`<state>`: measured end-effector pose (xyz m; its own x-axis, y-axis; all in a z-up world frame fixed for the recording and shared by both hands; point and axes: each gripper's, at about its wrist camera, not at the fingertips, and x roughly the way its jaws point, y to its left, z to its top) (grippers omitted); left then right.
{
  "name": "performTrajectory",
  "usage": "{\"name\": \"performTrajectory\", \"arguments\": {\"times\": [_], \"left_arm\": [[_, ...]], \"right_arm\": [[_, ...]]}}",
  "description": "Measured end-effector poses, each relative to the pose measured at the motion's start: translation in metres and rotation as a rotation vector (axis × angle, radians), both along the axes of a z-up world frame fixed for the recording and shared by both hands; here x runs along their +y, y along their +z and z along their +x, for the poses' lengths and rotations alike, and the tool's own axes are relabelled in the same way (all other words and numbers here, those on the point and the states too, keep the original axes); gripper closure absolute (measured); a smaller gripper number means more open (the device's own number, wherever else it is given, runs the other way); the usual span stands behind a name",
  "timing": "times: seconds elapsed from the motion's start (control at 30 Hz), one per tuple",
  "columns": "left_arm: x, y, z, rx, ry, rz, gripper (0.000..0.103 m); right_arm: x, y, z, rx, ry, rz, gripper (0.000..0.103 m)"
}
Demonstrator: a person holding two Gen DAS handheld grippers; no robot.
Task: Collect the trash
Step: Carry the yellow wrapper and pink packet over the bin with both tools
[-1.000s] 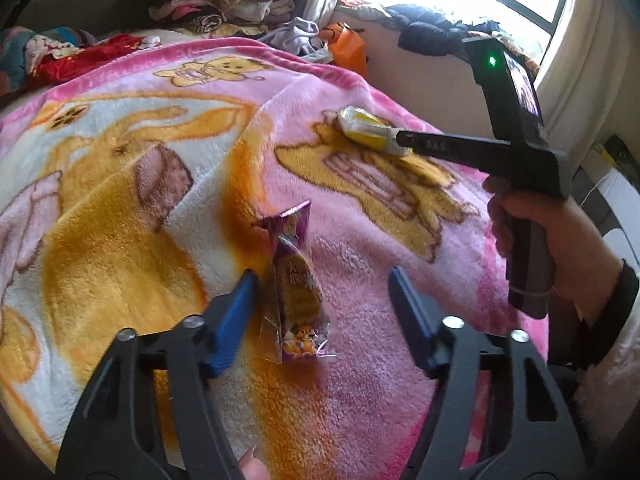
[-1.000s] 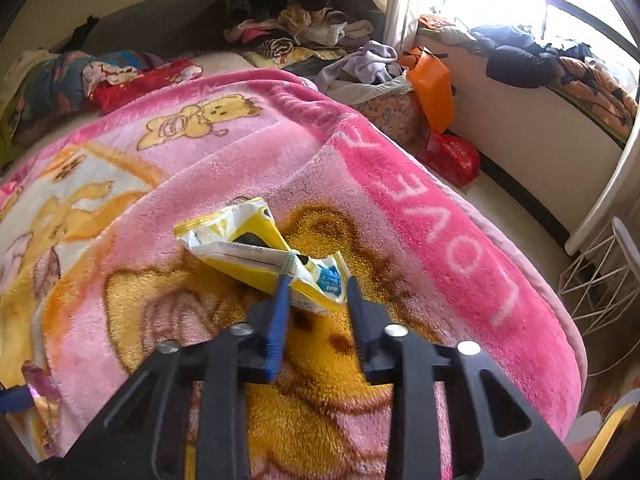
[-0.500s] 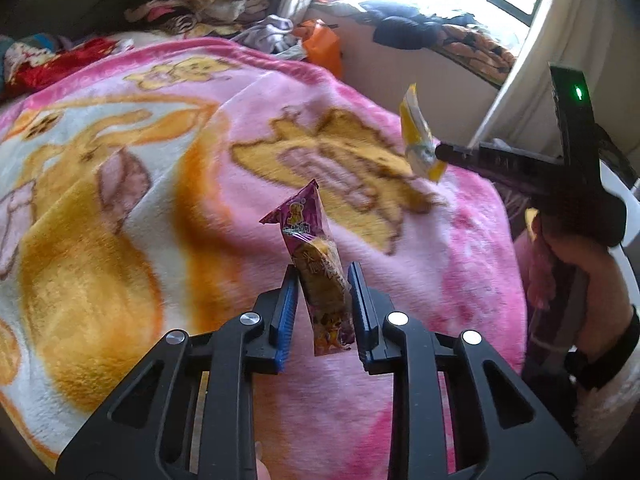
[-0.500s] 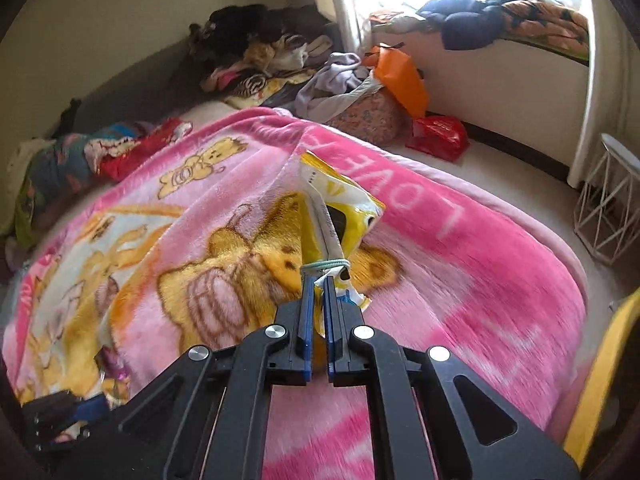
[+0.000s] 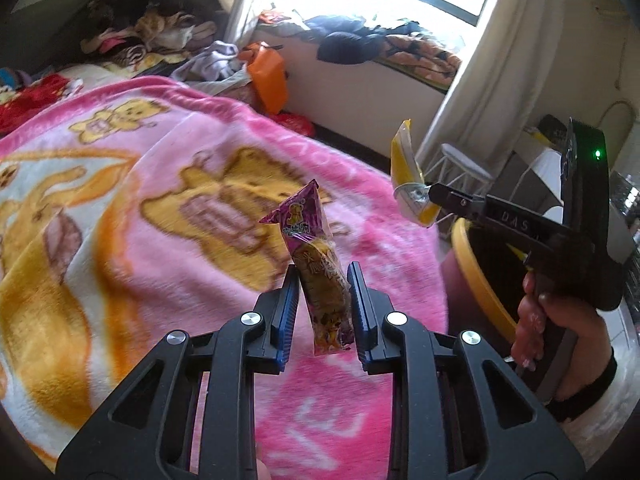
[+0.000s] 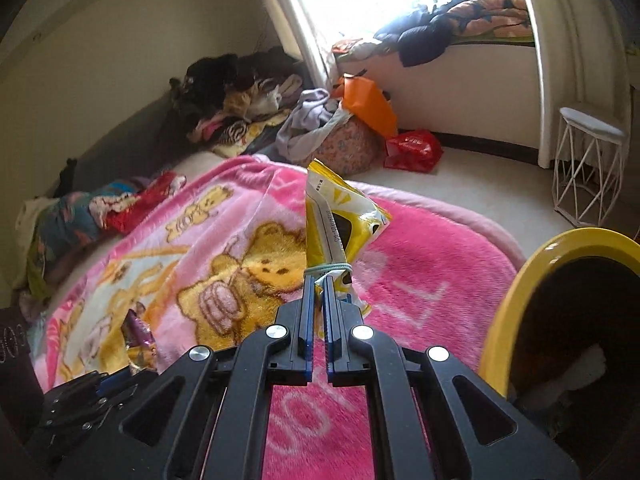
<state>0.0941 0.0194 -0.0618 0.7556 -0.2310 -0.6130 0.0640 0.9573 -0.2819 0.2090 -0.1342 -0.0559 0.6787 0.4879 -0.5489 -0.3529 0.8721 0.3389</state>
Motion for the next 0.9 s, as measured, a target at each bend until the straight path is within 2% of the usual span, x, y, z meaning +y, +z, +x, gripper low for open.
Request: {"name": "performTrajectory", "arguments": {"times": [0.33, 0.9], "left_arm": [[-0.036, 0.019, 0.001, -0.042, -0.069, -0.01, 0.084], [-0.103, 0.029, 0.006, -0.07, -0.21, 0.0, 0.084]], "right_arm": [[-0.043, 0.011, -0.018, -0.011, -0.068, 0.021, 0.099], [-0.118, 0.008, -0.05, 0.023, -0.187, 0.026, 0.099]]}}
